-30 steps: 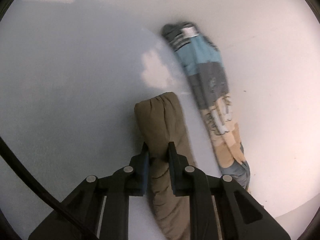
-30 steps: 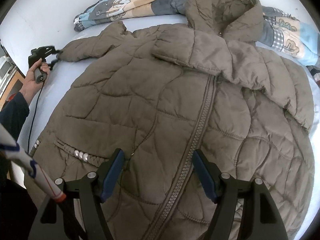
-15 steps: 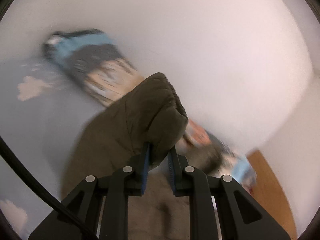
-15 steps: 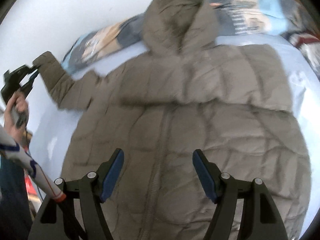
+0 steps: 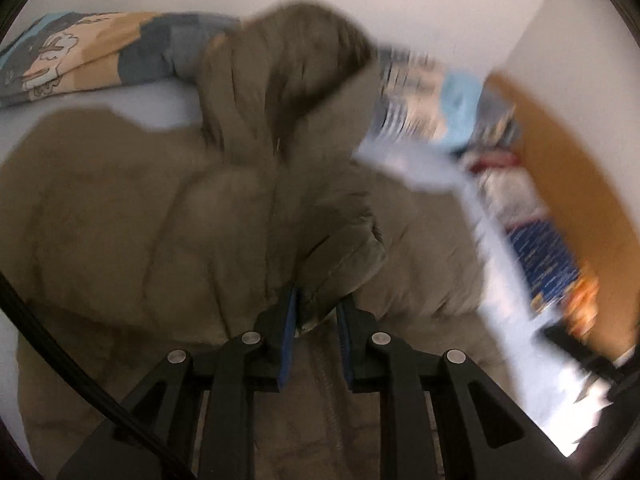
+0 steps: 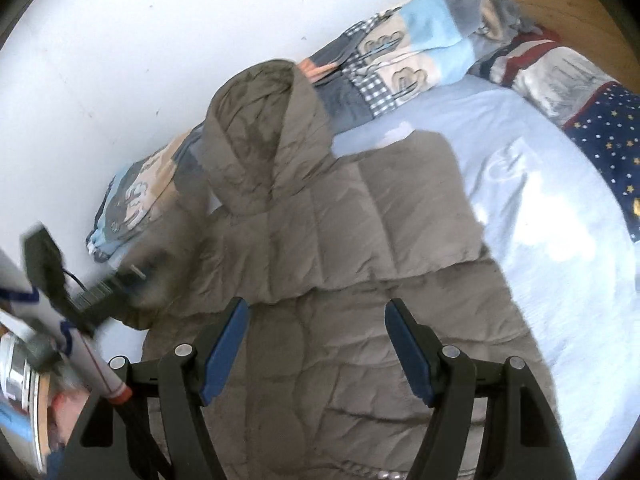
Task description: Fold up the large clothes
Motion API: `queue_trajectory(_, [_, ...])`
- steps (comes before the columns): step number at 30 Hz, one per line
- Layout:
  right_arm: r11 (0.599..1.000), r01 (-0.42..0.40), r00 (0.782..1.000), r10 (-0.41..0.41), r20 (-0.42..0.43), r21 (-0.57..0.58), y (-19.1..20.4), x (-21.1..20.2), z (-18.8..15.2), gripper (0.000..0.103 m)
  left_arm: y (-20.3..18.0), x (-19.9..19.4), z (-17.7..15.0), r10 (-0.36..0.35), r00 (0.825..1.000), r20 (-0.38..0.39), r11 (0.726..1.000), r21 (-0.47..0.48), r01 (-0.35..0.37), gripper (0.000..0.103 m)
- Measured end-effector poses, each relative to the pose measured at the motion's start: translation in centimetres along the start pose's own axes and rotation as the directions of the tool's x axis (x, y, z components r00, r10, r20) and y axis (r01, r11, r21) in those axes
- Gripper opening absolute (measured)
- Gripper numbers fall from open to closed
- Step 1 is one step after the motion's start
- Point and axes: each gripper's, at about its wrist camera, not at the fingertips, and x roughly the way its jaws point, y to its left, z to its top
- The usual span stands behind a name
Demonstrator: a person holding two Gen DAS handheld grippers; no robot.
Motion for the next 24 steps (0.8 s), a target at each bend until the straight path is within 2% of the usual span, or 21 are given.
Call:
queue_trajectory(4, [0.999,-0.023,1.0,0.023,-0.012,0.042,-1.3,0.0,0.4,0.076,-0.4,1.4,-0.9,0.079,0.996,-0.048,0.996,0.039,-0.077,0.025])
queue_trajectory(6, [0.996,-0.048,0.998,0.05,-0.027,0.07,-1.8,0.2,0.7,0.076,-1.5,-0.1,-0.9,0.062,0.997,-0.041,0.997,0.055,-0.06,0.046])
queue_trajectory(7, [0.995,-0.062,0.997,0.064,-0.031,0.084,-2.0,0.4,0.7,0.076,-1.6,-0.9,-0.8,0.047,0.998,-0.031,0.998,0.048,-0.046,0.063])
queue_trajectory(10, [0.989,-0.1,0.993,0.106,-0.052,0.107,-2.5,1.1,1.0,0.076,-1.8,-4.3,-1.0,0.007,1.0,0.012,1.0,0.028,-0.007,0.065])
queue_trajectory(12, [0.984,-0.121,0.989,0.13,-0.067,0.129,-2.8,1.7,1.0,0.076,-1.0,-6.8,-0.9,0.023,0.999,0.032,1.0,-0.002,-0.023,0.065])
queue_trajectory(14, [0.978,-0.143,0.984,0.157,-0.084,0.149,-2.9,2.5,0.9,0.076,1.1,-9.3,-0.7,0.087,0.994,0.063,0.995,-0.056,-0.083,0.068])
queue_trajectory(16, [0.972,-0.163,0.978,0.182,-0.103,0.166,-2.9,3.5,0.7,0.076,4.3,-11.4,-0.6,0.169,0.981,0.091,0.98,-0.125,-0.157,0.073])
queue_trajectory(17, [0.968,-0.173,0.975,0.195,-0.11,0.18,-3.0,4.0,0.5,0.076,6.2,-12.3,-0.5,0.214,0.971,0.111,0.967,-0.162,-0.195,0.074])
queue_trajectory(19, [0.961,-0.192,0.967,0.22,-0.129,0.197,-3.0,5.0,0.3,0.076,10.0,-13.8,-0.5,0.311,0.937,0.16,0.936,-0.225,-0.273,0.074])
queue_trajectory(21, [0.95,-0.216,0.956,0.253,-0.151,0.227,-3.0,5.9,0.0,0.076,14.2,-14.5,-0.8,0.374,0.909,0.184,0.9,-0.31,-0.307,0.074])
queue_trajectory(24, [0.936,-0.249,0.938,0.297,-0.178,0.248,-2.5,6.9,-0.8,0.076,19.3,-13.2,-0.6,0.37,0.92,0.132,0.863,-0.415,-0.288,0.074])
